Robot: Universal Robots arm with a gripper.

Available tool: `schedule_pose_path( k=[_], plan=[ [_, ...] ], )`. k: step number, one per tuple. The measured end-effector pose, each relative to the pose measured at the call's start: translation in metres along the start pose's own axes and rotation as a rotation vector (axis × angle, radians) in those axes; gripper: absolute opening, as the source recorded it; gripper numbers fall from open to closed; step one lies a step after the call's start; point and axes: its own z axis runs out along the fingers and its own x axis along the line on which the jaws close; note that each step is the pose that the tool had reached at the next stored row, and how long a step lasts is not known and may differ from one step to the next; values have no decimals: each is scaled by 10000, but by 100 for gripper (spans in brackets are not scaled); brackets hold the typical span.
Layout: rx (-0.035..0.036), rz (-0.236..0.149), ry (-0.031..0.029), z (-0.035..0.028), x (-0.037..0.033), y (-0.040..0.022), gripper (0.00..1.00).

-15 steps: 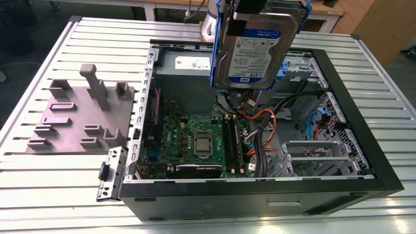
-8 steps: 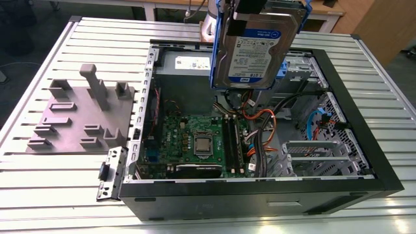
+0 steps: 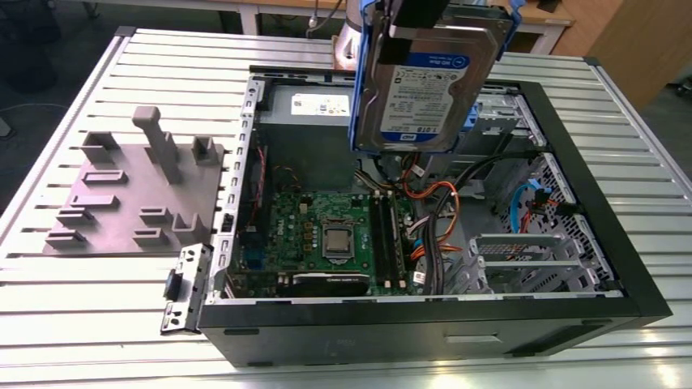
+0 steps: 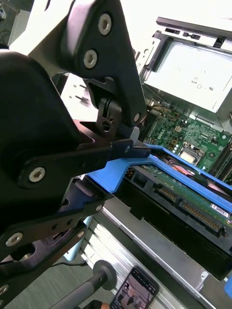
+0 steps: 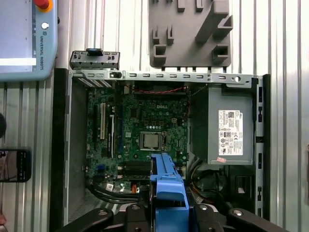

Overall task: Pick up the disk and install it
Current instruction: 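Insert the disk into the insertion slot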

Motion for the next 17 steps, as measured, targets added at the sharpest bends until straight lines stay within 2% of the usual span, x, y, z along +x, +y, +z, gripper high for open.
schedule_pose_path(
  k=[4,8,10,13,17],
  plan=[
    [1,1,3,3,8,-25,37],
    [1,1,10,6,10,-111,37],
    [0,0,13,9,13,-135,37],
    [0,1,13,16,28,-142,37],
    [0,1,12,26,88,-143,37]
  ],
)
